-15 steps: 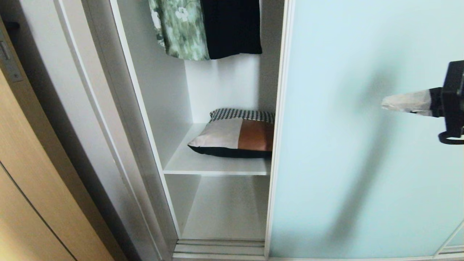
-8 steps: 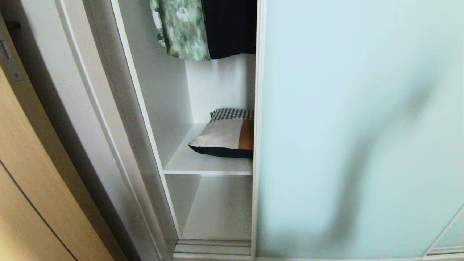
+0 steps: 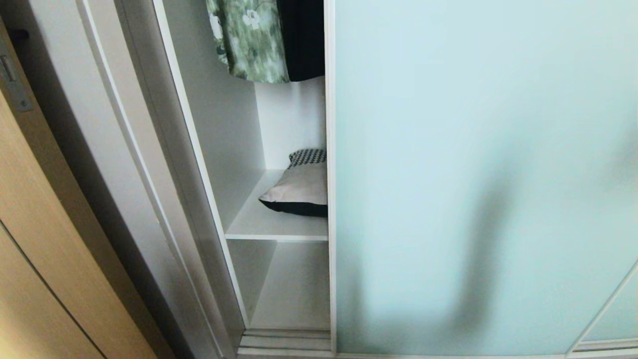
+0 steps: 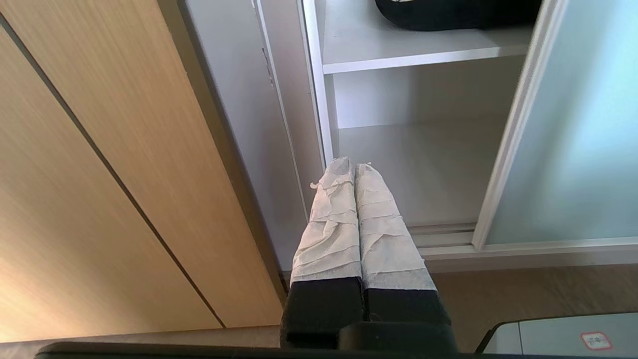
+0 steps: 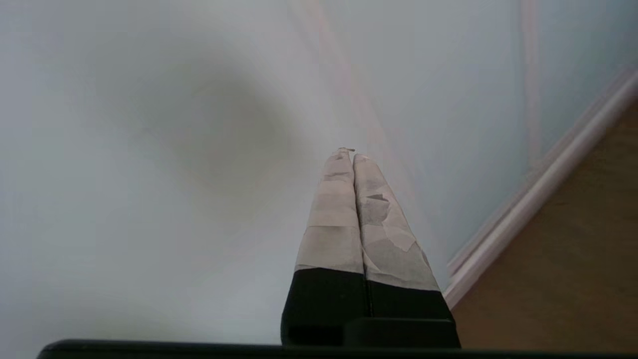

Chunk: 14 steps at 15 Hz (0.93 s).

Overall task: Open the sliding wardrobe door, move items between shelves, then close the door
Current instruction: Close the door

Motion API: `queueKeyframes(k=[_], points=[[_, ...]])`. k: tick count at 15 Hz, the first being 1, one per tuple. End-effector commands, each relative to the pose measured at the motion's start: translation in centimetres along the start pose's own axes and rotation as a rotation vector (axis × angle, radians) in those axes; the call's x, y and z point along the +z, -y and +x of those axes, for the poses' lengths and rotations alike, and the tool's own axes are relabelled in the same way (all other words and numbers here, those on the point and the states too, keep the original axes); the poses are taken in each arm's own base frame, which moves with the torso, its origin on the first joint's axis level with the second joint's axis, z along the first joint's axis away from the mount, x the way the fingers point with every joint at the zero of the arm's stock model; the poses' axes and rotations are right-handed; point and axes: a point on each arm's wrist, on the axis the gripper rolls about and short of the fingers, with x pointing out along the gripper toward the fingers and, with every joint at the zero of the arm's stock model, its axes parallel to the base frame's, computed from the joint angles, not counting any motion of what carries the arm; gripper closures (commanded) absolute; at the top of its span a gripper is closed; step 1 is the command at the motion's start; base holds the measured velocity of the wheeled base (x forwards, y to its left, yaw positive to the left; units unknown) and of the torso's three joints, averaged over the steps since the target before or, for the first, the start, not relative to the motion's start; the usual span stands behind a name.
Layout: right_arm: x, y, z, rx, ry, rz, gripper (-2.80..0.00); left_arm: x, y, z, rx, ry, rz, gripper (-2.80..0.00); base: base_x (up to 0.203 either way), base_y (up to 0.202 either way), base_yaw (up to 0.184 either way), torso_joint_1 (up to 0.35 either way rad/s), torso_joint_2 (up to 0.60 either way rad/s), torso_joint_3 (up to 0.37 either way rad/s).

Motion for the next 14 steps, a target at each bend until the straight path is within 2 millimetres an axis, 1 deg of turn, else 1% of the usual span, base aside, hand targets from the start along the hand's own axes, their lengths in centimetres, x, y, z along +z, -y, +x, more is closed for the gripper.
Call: queueKeyframes(k=[1, 4, 6, 7, 9, 10, 11, 12, 14], points=[[0.4, 4.4, 5.0, -0.087, -0.041, 0.046, 0.00, 0.0, 0.0, 0.0, -0.001, -0.001, 0.001, 0.00, 0.000, 0.000, 0.000, 0.000, 0.00, 0.000], [2.0, 7.2, 10.1, -0.092, -0.035, 0.049, 0.00, 0.0, 0.0, 0.0, -0.001, -0.001, 0.001, 0.00, 0.000, 0.000, 0.000, 0.000, 0.00, 0.000], [3.3, 7.8, 13.1, -0.071, -0.025, 0.039, 0.00, 0.0, 0.0, 0.0, -0.001, -0.001, 0.001, 0.00, 0.000, 0.000, 0.000, 0.000, 0.00, 0.000], [3.4, 8.0, 14.5, -0.061, -0.038, 0.042, 0.00, 0.0, 0.0, 0.0, -0.001, -0.001, 0.001, 0.00, 0.000, 0.000, 0.000, 0.000, 0.00, 0.000], [3.2, 7.5, 17.0, -0.023, -0.092, 0.053, 0.00, 0.0, 0.0, 0.0, -0.001, -0.001, 0.001, 0.00, 0.000, 0.000, 0.000, 0.000, 0.00, 0.000], [2.8, 7.1, 18.2, 0.008, -0.141, 0.071, 0.00, 0.0, 0.0, 0.0, -0.001, -0.001, 0.001, 0.00, 0.000, 0.000, 0.000, 0.000, 0.00, 0.000], [1.9, 6.7, 19.2, 0.064, -0.203, 0.098, 0.00, 0.0, 0.0, 0.0, -0.001, -0.001, 0.001, 0.00, 0.000, 0.000, 0.000, 0.000, 0.00, 0.000], [0.9, 6.0, 19.8, 0.128, -0.267, 0.126, 0.00, 0.0, 0.0, 0.0, -0.001, -0.001, 0.001, 0.00, 0.000, 0.000, 0.000, 0.000, 0.00, 0.000], [-0.2, 5.6, 20.9, 0.164, -0.309, 0.183, 0.00, 0.0, 0.0, 0.0, -0.001, -0.001, 0.001, 0.00, 0.000, 0.000, 0.000, 0.000, 0.00, 0.000]])
